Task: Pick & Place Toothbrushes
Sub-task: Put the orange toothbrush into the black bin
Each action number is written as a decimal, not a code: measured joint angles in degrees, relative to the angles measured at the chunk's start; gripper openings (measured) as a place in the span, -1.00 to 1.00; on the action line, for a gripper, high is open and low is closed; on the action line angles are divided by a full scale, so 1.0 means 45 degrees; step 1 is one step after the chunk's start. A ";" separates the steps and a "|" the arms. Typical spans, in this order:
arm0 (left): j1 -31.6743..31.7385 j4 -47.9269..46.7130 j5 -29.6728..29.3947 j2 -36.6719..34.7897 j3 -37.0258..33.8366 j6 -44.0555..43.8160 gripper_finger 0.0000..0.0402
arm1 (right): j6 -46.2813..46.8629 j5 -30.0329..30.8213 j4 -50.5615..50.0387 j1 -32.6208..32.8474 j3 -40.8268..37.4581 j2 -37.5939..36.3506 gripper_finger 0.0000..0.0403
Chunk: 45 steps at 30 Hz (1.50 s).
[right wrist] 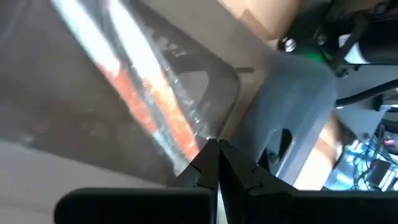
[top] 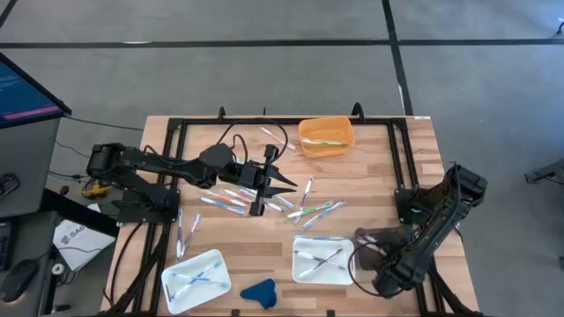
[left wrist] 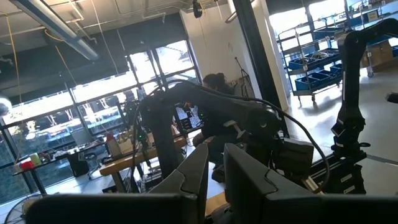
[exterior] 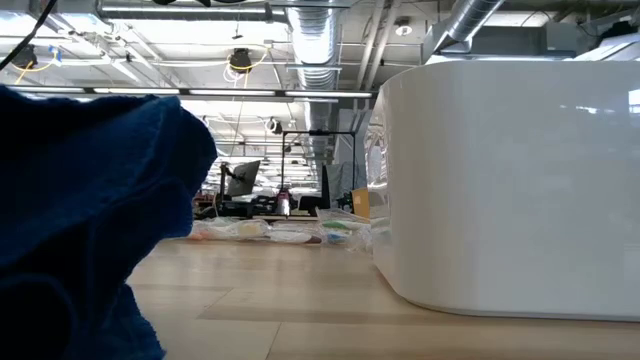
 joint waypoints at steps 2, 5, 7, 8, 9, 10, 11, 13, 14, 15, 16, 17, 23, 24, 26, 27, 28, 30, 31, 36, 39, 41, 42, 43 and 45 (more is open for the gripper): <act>0.0000 0.0000 0.0000 -0.0005 0.0000 0.0000 -0.77 | 0.0030 0.0013 -0.0097 -0.0088 0.0000 0.0000 -1.00; 0.0000 0.0000 0.0000 -0.0005 0.0000 -0.0001 -0.77 | 0.0037 0.0228 0.0231 -0.0099 0.0000 0.0000 -1.00; 0.0000 -0.0007 0.0000 -0.0005 0.0000 -0.0004 -0.77 | 0.0166 0.0402 0.0469 -0.0104 0.0000 0.0000 -0.99; 0.0000 -0.0017 0.0000 -0.0004 0.0000 -0.0004 -0.77 | 0.0240 0.0411 0.0495 -0.0146 0.0000 0.0000 -0.98; 0.0000 -0.0021 0.0000 0.0000 0.0000 0.0000 -0.77 | 0.0248 0.0396 0.0495 -0.0202 0.0000 0.0000 -0.96; 0.0002 -0.0033 0.0000 -0.0003 0.0000 -0.0003 -0.77 | 0.0250 0.0393 0.0499 -0.0241 0.0000 0.0000 -0.94; 0.0000 -0.0039 0.0004 0.0000 0.0000 0.0000 -0.77 | 0.0264 0.0398 0.0500 -0.0267 0.0000 0.0000 -0.90; 0.0000 -0.0039 0.0000 0.0000 0.0000 -0.0005 -0.77 | 0.0283 0.0403 0.0574 -0.0288 0.0000 0.0000 -0.82; 0.0000 -0.0044 0.0000 -0.0004 0.0000 -0.0005 -0.77 | 0.0283 0.0440 0.0711 -0.0288 0.0000 0.0000 -0.77; 0.0000 -0.0046 0.0000 -0.0002 0.0000 -0.0005 -0.77 | 0.0281 0.0485 0.0845 -0.0288 0.0000 0.0000 -0.73; 0.0001 -0.0053 0.0000 0.0000 0.0000 -0.0005 -0.77 | 0.0277 0.0552 0.0902 -0.0283 0.0001 0.0000 -0.68; 0.0000 -0.0061 0.0001 0.0000 0.0000 -0.0005 -0.77 | 0.0254 0.0648 0.0899 -0.0274 0.0001 0.0000 -0.64; 0.0000 -0.0092 0.0005 0.0000 0.0000 -0.0005 -0.77 | 0.0074 0.0718 0.0998 -0.0278 -0.0128 0.0000 -0.42; 0.0000 -0.0092 0.0000 -0.0004 0.0000 -0.0005 -0.77 | 0.0070 0.0719 0.1057 -0.0278 -0.0257 0.0000 -0.39; 0.0000 -0.0096 0.0002 -0.0002 0.0000 -0.0005 -0.77 | 0.0036 0.0719 0.1392 -0.0278 -0.0582 0.0000 -0.34; 0.0001 -0.0096 0.0003 -0.0003 0.0000 -0.0005 -0.77 | -0.0004 0.0711 0.1617 -0.0278 -0.0765 0.0000 -0.32; 0.0000 -0.0097 0.0000 0.0000 0.0000 -0.0005 -0.77 | -0.0107 0.0709 0.1854 -0.0278 -0.0918 0.0000 -0.30; 0.0001 -0.0098 0.0000 -0.0001 0.0000 -0.0005 -0.77 | -0.0330 0.0601 0.2388 -0.0278 -0.1121 -0.0031 -0.27; 0.0002 -0.0102 0.0002 0.0000 0.0000 -0.0005 -0.77 | -0.0366 0.0489 0.2593 -0.0278 -0.1191 -0.0040 -0.27; 0.0005 -0.0102 0.0005 0.0000 0.0000 -0.0005 -0.77 | -0.0554 0.0220 0.2640 -0.0331 -0.1206 -0.0001 -0.40; 0.0001 -0.0104 0.0001 0.0000 0.0000 -0.0005 -0.77 | -0.0845 0.0211 0.2605 -0.0475 -0.1183 0.0000 -0.57; 0.0001 -0.0103 0.0001 0.0000 0.0000 -0.0005 -0.77 | -0.0967 0.0218 0.2540 -0.0590 -0.1180 0.0000 -0.69; 0.0000 -0.0107 0.0001 0.0000 0.0000 -0.0005 -0.77 | -0.1093 0.0214 0.2535 -0.0654 -0.1175 0.0000 -0.75; 0.0005 -0.0112 0.0000 0.0000 0.0000 -0.0005 -0.77 | -0.1160 0.0223 0.2516 -0.0715 -0.1175 0.0000 -0.81; 0.0000 -0.0126 0.0000 -0.0004 0.0000 -0.0005 -0.77 | -0.1271 0.0220 0.2432 -0.0848 -0.1175 0.0000 -0.89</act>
